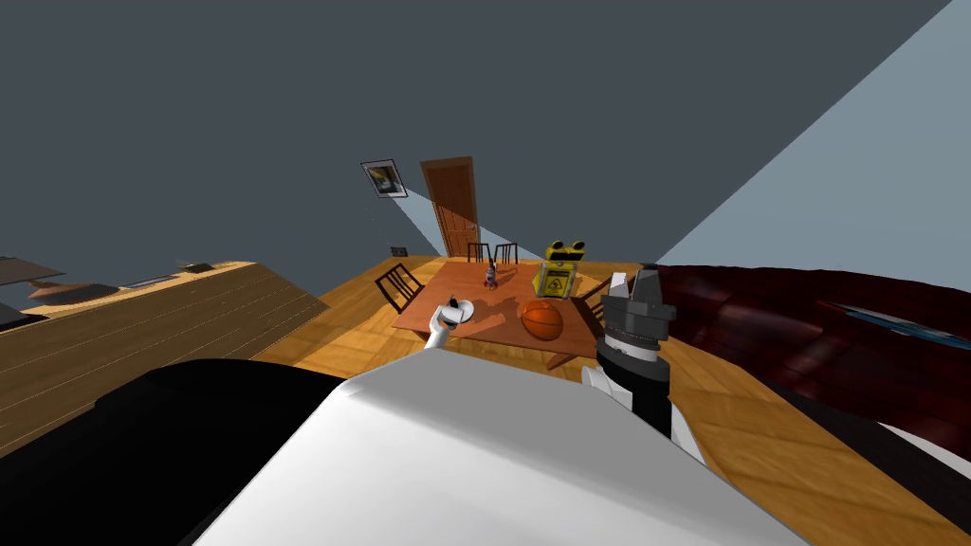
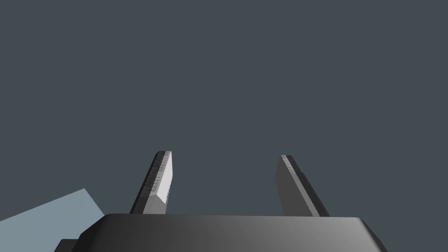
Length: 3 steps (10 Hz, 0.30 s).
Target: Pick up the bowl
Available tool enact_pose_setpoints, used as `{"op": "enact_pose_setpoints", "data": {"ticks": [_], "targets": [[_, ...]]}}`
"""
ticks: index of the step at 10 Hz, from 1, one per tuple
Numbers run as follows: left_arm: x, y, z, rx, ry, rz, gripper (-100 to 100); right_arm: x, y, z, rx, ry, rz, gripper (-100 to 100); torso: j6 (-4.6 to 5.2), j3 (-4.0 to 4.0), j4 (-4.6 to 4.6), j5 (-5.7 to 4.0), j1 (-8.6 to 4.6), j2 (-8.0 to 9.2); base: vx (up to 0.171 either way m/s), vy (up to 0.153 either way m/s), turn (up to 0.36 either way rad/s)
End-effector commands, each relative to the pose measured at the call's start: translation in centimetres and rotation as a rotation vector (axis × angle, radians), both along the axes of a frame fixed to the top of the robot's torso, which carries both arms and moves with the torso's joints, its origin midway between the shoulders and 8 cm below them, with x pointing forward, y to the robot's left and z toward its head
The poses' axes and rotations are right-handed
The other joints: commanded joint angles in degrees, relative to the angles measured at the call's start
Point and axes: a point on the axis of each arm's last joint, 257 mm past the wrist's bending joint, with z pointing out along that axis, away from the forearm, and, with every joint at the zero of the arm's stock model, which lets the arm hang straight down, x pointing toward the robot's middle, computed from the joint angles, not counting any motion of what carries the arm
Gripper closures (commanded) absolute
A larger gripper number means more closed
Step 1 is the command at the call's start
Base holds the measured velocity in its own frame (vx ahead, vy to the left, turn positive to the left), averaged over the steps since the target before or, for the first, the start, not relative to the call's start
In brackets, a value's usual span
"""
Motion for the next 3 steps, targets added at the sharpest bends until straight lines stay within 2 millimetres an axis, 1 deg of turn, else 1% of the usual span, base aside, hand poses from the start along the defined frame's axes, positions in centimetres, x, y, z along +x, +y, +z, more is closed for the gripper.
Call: {"op": "enact_pose_setpoints", "data": {"ticks": [1,2,3], "targets": [[-0.02,-0.2,0.79,0.0,0.002,0.003,100,0.0,0.0,0.0,0.0,0.0,0.0,0,0.0,0.0,0.0,0.0,0.0,0.0,-0.036,-0.005,-0.008],[0.01,-0.15,0.38,0.0,0.0,0.001,100,0.0,0.0,0.0,0.0,0.0,0.0,0,0.0,0.02,0.01,0.0,-0.01,0.04,-0.015,-0.001,-0.003],[-0.04,-0.19,0.4,0.0,0.002,0.002,0,0.0,0.0,0.0,0.0,0.0,0.0,0,-0.01,0.0,0.01,-0.01,0.01,-0.01,0.0,0.0,0.0]]}}
